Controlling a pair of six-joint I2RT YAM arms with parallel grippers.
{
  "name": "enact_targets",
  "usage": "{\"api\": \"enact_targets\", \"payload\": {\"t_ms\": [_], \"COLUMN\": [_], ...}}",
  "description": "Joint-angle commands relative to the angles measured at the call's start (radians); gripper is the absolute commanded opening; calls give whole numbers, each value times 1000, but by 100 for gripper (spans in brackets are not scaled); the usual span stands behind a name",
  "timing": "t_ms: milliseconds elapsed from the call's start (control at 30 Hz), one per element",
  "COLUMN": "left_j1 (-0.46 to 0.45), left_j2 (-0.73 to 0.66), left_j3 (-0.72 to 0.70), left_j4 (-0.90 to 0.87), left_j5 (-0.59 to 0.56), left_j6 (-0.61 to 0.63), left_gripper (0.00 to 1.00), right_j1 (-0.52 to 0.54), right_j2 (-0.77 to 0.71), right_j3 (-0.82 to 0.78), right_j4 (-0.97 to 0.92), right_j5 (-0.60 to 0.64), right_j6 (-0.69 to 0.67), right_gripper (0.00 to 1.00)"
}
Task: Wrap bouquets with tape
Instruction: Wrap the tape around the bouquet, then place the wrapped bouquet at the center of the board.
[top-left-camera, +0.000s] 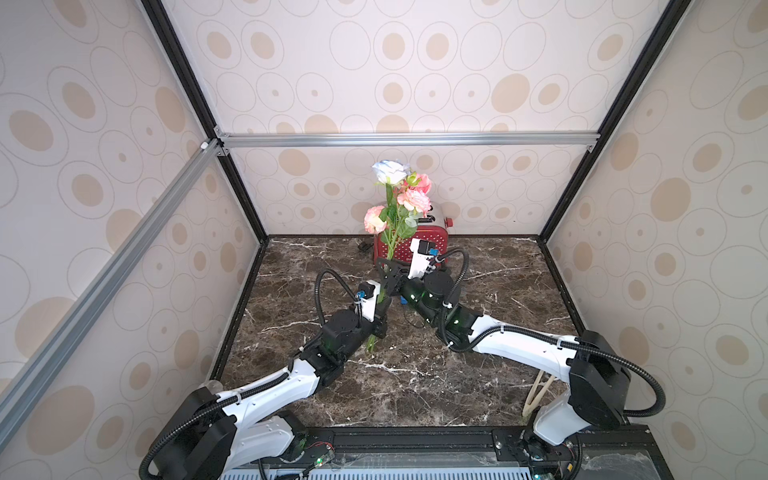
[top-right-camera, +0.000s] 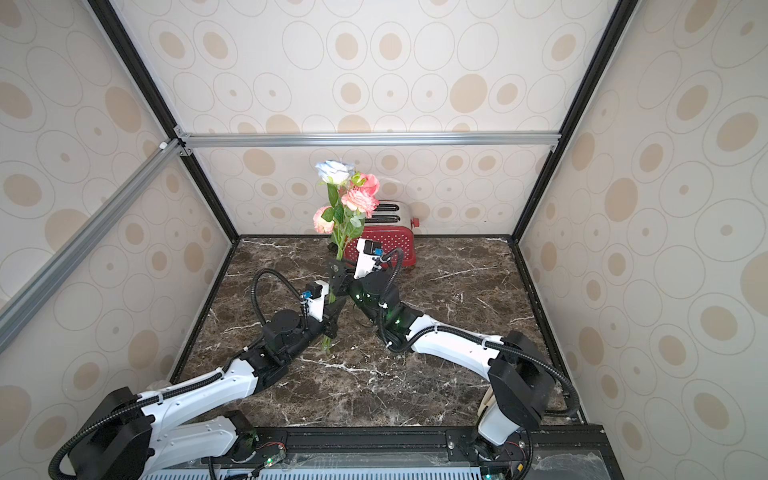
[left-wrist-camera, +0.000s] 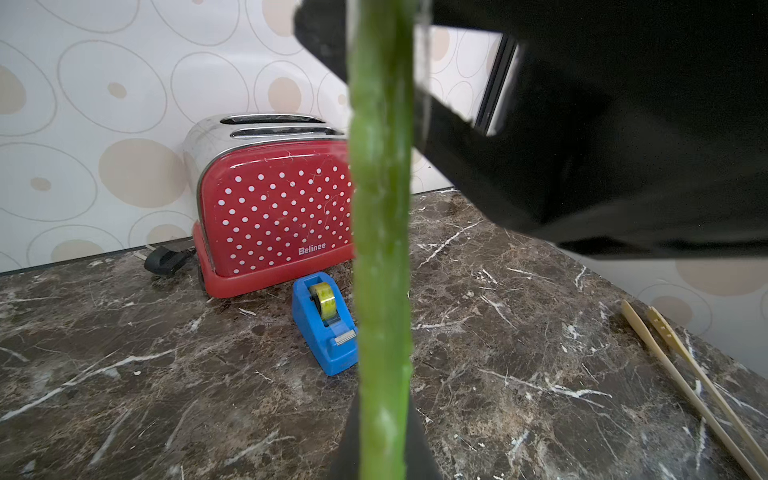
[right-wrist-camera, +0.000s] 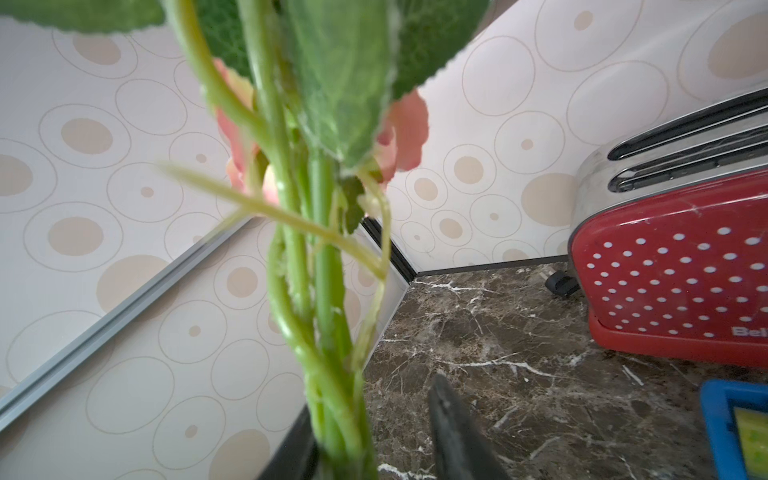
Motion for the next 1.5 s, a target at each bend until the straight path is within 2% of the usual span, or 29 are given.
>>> {"api": "enact_targets", "payload": {"t_ms": [0,67,100,300,333,367,400,433,467,633,833,1000,1100,1267,1467], "left_j1": [-17,-22,-24,-28,-29,-29,-29,-29,-29,-28,-1,116,178,218,220], "left_j2": [-25,-22,-21,-16,-17,-17,-18,-22,-27,-44,-50,-32,-31,-12,72], "left_j3": [31,35,35,34,32,30,29,31,33,22,-23,-103,-145,-204,-225], "left_j4": [4,-3,-2,-9,-10,-14,-21,-34,-50,-142,-277,-274,-263,-238,-225], "left_j5": [-30,-40,-48,-87,-97,-105,-112,-119,-118,-85,-118,-96,-87,-66,-43], "left_j6": [15,18,18,4,-3,-15,-30,-47,-64,-176,-309,-383,-437,-508,-540], "left_gripper": [0,0,0,0,0,0,0,0,0,0,0,0,0,0,0], "right_j1": [-6,-7,-8,-8,-8,-10,-10,-10,-10,-9,-10,-13,-18,-19,-19], "right_j2": [25,34,37,19,9,-2,-16,-37,-60,-236,-480,-655,-761,-923,-1062], "right_j3": [47,56,59,54,46,37,32,24,12,-148,-317,-452,-525,-616,-662], "right_j4": [3,-3,-5,-48,-47,-53,-78,-116,-153,-203,-401,-502,-539,-631,-707], "right_j5": [-6,-19,-22,-18,-23,-36,-39,-42,-45,-60,92,307,370,472,497], "right_j6": [20,22,24,1,-5,-12,-19,-19,-22,-83,-187,-241,-272,-288,-305], "right_gripper": [24,4,0,0,4,33,54,67,73,76,76,75,75,74,74]}}
